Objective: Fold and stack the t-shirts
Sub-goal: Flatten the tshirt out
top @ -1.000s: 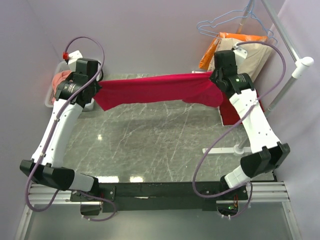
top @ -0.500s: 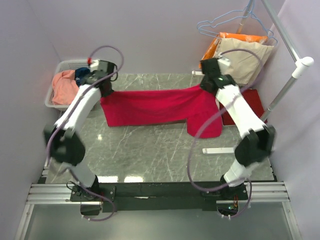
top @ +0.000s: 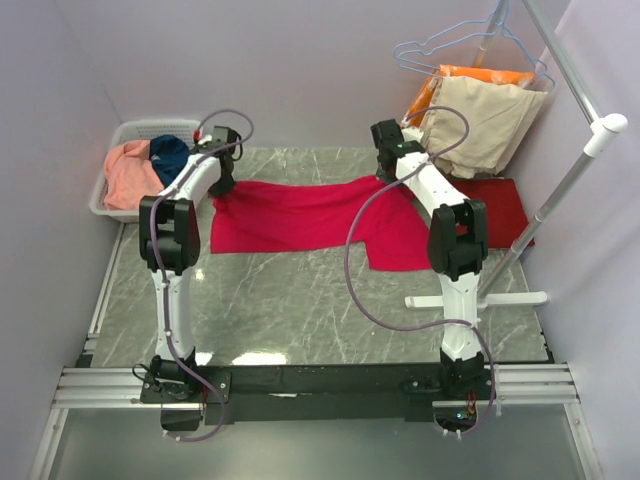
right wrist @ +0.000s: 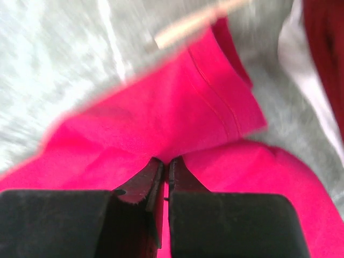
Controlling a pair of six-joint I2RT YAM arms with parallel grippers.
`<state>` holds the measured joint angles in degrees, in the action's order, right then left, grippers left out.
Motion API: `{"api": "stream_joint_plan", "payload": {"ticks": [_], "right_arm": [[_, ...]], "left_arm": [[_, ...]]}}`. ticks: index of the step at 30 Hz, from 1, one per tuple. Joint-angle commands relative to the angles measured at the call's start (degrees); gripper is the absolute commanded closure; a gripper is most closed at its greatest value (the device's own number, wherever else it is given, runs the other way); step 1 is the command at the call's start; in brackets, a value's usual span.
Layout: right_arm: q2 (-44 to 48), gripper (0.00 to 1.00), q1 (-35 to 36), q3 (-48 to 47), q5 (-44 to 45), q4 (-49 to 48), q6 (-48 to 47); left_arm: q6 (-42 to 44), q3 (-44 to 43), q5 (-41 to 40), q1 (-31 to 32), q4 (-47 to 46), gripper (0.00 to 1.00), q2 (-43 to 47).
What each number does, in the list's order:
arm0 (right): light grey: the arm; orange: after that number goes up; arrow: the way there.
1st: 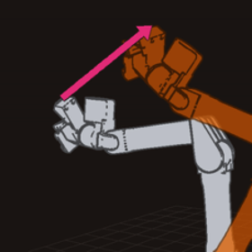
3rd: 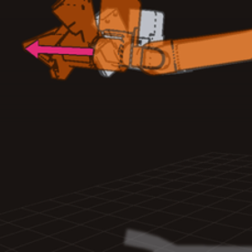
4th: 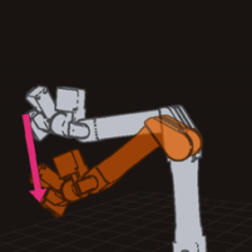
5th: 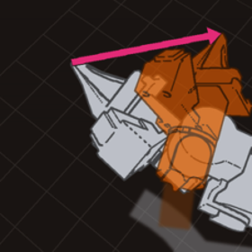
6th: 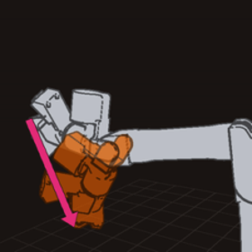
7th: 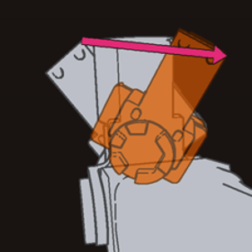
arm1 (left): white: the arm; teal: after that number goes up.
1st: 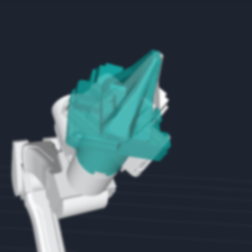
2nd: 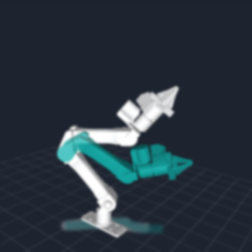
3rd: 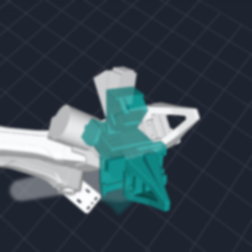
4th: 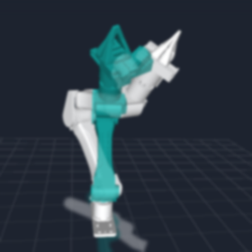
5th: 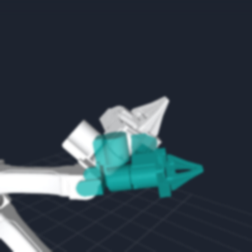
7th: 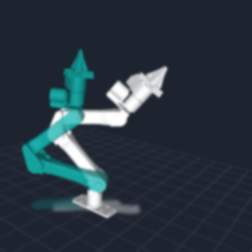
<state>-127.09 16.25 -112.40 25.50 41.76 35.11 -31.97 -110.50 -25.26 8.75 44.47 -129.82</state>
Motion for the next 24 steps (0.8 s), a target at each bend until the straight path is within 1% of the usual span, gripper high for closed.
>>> {"api": "stream_joint_plan", "payload": {"ticks": [1,2,3,4,5,7,8,9,11,12,13,14,15,16,17,18,22,24], "right_arm": [[0.53,1.0,-1.92,-5.72,3.25,-0.1,1.01],[0.18,1.0,-2.01,-7.03,2.98,0.25,0.84],[-0.17,1.0,-2.19,-7.65,3.15,1.21,1.1],[-0.7,1.0,-2.28,-7.92,3.16,1.39,1.01],[-0.53,0.93,-2.36,-8.01,3.07,1.48,0.92],[0.08,0.85,-2.28,-7.14,2.63,0.79,0.84],[0.43,0.77,-2.36,-6.0,2.19,0.26,0.57],[0.78,0.73,-2.28,-5.64,2.1,-0.09,0.4],[1.58,0.67,-2.45,-4.68,2.19,-0.36,0.22],[1.75,0.66,-2.45,-4.67,2.36,0.07,0.39],[2.19,0.65,-2.45,-4.58,2.54,-0.01,0.31],[2.37,0.6,-2.45,-4.06,2.63,-0.01,0.22],[2.63,0.58,-2.54,-3.79,2.8,-0.1,0.04],[3.16,0.57,-2.45,-3.44,2.8,-0.27,-0.04],[3.42,0.55,-2.45,-3.09,2.63,-0.19,-0.22],[3.51,0.54,-2.45,-3.0,2.54,0.16,-0.13],[4.3,0.54,-2.45,-1.42,1.49,0.69,0.22],[4.92,0.55,-2.28,0.68,1.05,0.61,0.48]], "left_arm": [[0.67,-5.86,2.75,-0.93,-3.78,0.48,1.59],[0.94,-6.04,2.67,-0.93,-3.77,0.37,1.76],[1.11,-5.96,2.49,-0.93,-3.77,0.22,2.63],[1.12,-4.91,2.14,-1.02,-3.77,0.18,3.34],[1.29,-4.12,2.05,-0.93,-3.86,0.14,4.13],[1.47,-0.45,2.05,-1.02,-4.56,0.09,7.64],[1.38,0.97,2.49,-1.02,-4.65,0.08,8.96],[1.21,2.47,2.84,-1.02,-4.65,0.07,11.32],[-0.45,6.25,4.5,-0.93,-2.29,0.07,13.53],[-1.07,7.74,5.12,-1.02,-1.32,0.07,15.72],[-1.6,11.23,6.52,-0.93,-0.18,0.1,16.96],[-2.39,13.44,8.01,-0.93,-0.17,0.11,18.27],[-2.75,15.82,11.34,-0.84,-0.69,0.17,21.42],[-3.1,20.54,12.67,-0.84,-1.31,0.2,23.02],[-4.06,22.67,13.73,-0.76,-2.18,0.22,24.42],[-4.59,24.44,15.74,-0.76,-2.54,0.26,26.53],[-6.53,32.69,18.39,-0.67,-4.91,0.28,28.13],[-7.49,34.46,19.54,-0.67,-6.4,0.29,27.26]]}}
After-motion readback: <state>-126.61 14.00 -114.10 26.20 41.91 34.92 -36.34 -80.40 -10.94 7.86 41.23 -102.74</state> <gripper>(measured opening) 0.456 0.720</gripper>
